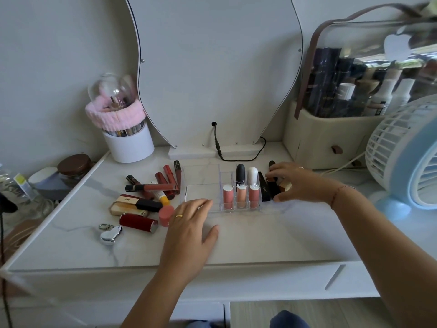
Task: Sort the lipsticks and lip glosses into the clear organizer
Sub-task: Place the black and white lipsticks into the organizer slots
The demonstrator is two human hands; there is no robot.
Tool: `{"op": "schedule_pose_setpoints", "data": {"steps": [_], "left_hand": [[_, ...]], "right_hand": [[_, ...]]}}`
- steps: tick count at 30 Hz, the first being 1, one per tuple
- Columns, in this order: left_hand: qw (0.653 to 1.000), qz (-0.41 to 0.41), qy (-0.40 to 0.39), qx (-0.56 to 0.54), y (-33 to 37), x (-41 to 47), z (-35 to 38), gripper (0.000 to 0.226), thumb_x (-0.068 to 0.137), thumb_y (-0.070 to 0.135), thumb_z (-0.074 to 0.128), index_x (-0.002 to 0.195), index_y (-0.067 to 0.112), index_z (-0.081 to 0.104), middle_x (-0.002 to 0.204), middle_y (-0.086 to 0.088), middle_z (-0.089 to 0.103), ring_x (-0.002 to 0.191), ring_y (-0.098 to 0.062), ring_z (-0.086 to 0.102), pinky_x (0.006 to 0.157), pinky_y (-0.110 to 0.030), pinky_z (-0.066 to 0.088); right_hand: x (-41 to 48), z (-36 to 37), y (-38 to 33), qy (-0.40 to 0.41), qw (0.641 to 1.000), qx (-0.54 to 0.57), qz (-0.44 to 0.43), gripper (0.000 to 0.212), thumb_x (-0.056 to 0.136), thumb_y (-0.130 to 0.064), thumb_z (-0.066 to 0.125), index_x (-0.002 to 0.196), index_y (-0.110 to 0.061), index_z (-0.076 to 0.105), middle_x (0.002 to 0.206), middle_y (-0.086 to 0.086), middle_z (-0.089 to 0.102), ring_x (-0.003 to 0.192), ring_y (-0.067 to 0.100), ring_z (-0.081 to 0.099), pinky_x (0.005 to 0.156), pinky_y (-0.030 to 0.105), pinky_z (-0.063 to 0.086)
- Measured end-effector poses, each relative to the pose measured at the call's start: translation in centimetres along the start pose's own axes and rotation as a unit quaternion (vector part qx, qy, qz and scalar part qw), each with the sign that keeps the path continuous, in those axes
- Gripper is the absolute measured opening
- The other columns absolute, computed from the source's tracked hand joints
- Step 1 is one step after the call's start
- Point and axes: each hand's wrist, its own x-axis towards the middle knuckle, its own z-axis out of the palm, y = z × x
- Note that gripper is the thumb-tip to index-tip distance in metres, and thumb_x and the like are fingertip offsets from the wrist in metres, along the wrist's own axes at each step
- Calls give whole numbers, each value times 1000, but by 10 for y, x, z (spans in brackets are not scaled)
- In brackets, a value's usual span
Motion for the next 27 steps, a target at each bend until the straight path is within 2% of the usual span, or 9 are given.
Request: {"op": "schedule_pose_setpoints", "data": {"steps": [5, 10, 11, 13, 16, 23, 27], "left_hand": [[1000, 0, 2, -6, 2, 0, -2, 49, 86, 30, 59, 132, 21, 46, 132, 8, 48, 127, -14, 35, 103, -33, 34], [1000, 0, 3, -2, 2, 0, -1, 50, 85, 30, 59, 133, 21, 46, 132, 7, 48, 127, -14, 35, 102, -31, 34], [1000, 0, 3, -2, 2, 0, -1, 50, 85, 30, 59, 132, 21, 46, 132, 7, 48, 127, -14, 36, 102, -31, 34], [1000, 0, 2, -2, 1, 0, -1, 50, 85, 29, 60, 132, 21, 47, 132, 7, 48, 127, -14, 37, 102, -32, 34], [1000, -1, 3, -3, 2, 0, -1, 50, 85, 29, 60, 132, 20, 47, 132, 7, 49, 127, -15, 37, 102, -31, 34], [1000, -2, 3, -10, 3, 0, -2, 49, 85, 28, 60, 132, 20, 47, 131, 7, 48, 126, -15, 37, 103, -35, 36], [1000, -1, 4, -8, 2, 0, -2, 49, 85, 28, 60, 132, 21, 47, 131, 7, 49, 126, -14, 37, 103, -32, 34]], "right_hand": [[0, 3, -4, 7, 999, -31, 12, 71, 73, -46, 70, 135, -27, 42, 147, -3, 32, 135, 17, 26, 111, 40, 23], [-5, 2, -1, 63, 996, 65, -2, 43, 70, -34, 75, 110, -33, 59, 139, -6, 42, 123, 14, 39, 106, 34, 32], [-6, 2, 0, 69, 995, 72, -3, 46, 70, -34, 75, 111, -35, 57, 139, -7, 42, 125, 14, 39, 108, 36, 30], [-7, 3, 3, 56, 998, 42, 8, 64, 69, -39, 74, 127, -36, 47, 144, -7, 39, 132, 15, 33, 113, 43, 23], [-4, 4, 5, 27, 999, -7, 28, 79, 69, -48, 71, 138, -34, 35, 151, -7, 27, 139, 16, 21, 115, 47, 11], [6, 3, 4, -23, 999, -31, 32, 77, 70, -53, 69, 137, -36, 35, 154, -2, 18, 142, 20, 12, 114, 44, 8], [4, 4, 1, 10, 1000, -11, 27, 72, 65, -51, 73, 129, -35, 42, 151, -2, 24, 140, 19, 18, 114, 45, 13]]}}
